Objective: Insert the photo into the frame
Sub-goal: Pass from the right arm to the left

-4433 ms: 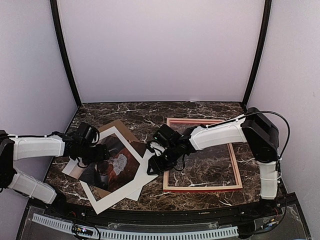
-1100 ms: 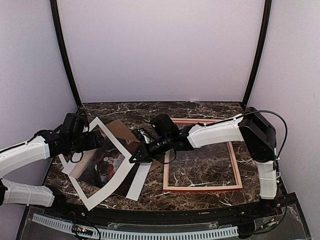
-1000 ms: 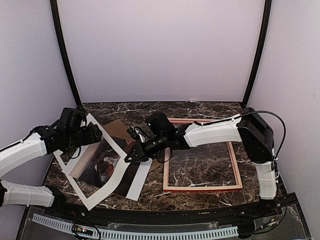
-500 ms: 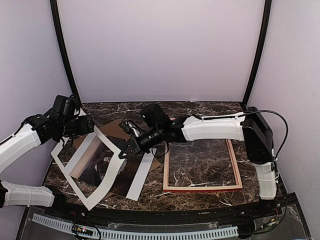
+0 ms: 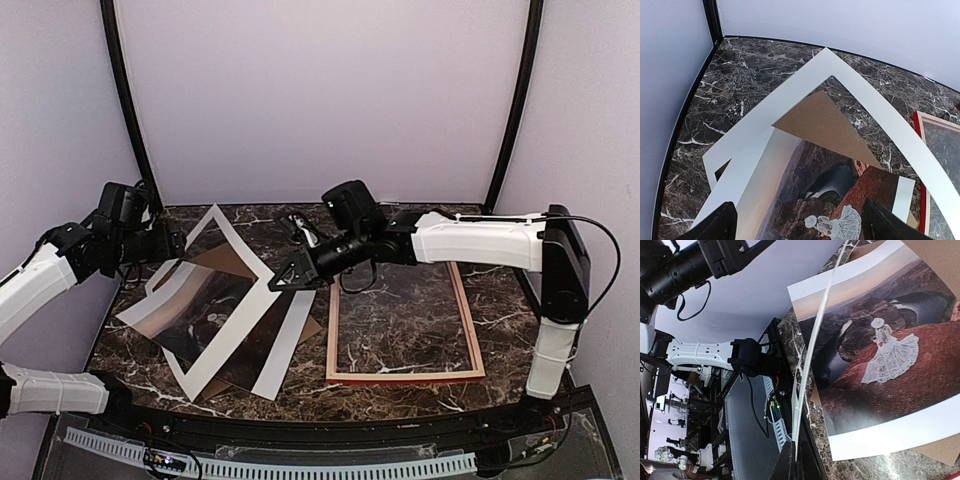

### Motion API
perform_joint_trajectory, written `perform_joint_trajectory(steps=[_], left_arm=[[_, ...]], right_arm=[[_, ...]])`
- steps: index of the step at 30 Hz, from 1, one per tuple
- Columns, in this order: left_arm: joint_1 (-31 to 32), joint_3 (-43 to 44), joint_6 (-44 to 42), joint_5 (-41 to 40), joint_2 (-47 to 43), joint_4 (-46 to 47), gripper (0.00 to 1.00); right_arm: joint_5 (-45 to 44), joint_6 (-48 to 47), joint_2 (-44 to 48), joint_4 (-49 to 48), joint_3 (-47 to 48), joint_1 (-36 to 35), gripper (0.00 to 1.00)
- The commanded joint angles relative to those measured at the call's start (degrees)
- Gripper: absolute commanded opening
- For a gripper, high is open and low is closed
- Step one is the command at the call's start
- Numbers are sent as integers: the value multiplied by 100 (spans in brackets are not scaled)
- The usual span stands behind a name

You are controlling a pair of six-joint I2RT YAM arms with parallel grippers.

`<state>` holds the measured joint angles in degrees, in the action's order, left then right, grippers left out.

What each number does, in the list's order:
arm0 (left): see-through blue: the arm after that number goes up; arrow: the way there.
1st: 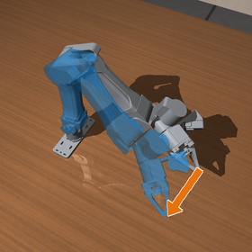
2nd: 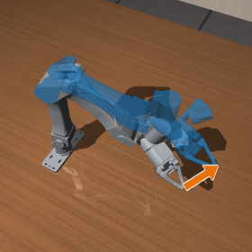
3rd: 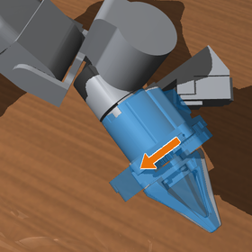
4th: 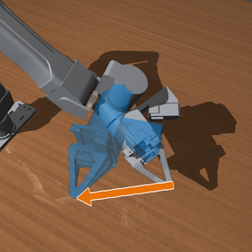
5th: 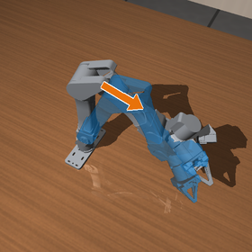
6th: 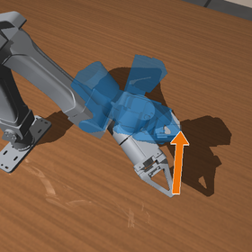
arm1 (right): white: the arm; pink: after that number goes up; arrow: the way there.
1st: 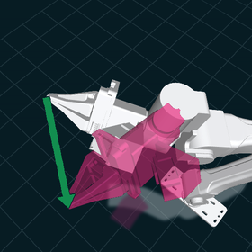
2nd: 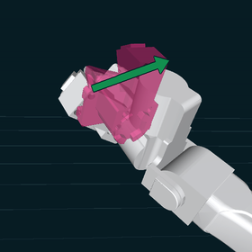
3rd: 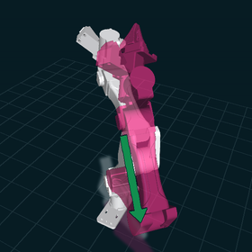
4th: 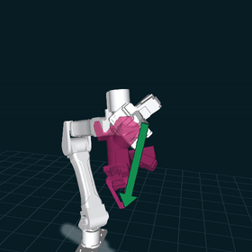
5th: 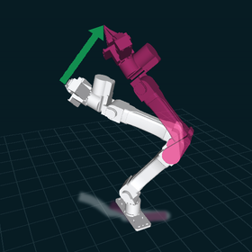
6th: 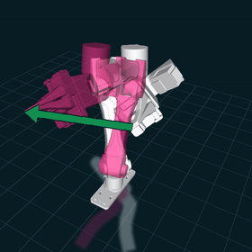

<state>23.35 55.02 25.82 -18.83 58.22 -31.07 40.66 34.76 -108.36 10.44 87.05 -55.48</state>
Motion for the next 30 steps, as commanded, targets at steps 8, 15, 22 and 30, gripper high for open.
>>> perform_joint_trajectory(steps=[8,15,22,30], left_arm=[[-33,-8,-136,234,111,52,89],[-39,47,-167,186,157,46,89],[-244,348,-319,249,275,-24,89],[-573,962,-571,217,381,-258,90]], right_arm=[[-55,-51,373,-7,20,239,0],[286,201,283,-187,444,226,0],[462,322,-125,-90,1133,-28,0],[647,390,-765,197,2283,-380,0]])
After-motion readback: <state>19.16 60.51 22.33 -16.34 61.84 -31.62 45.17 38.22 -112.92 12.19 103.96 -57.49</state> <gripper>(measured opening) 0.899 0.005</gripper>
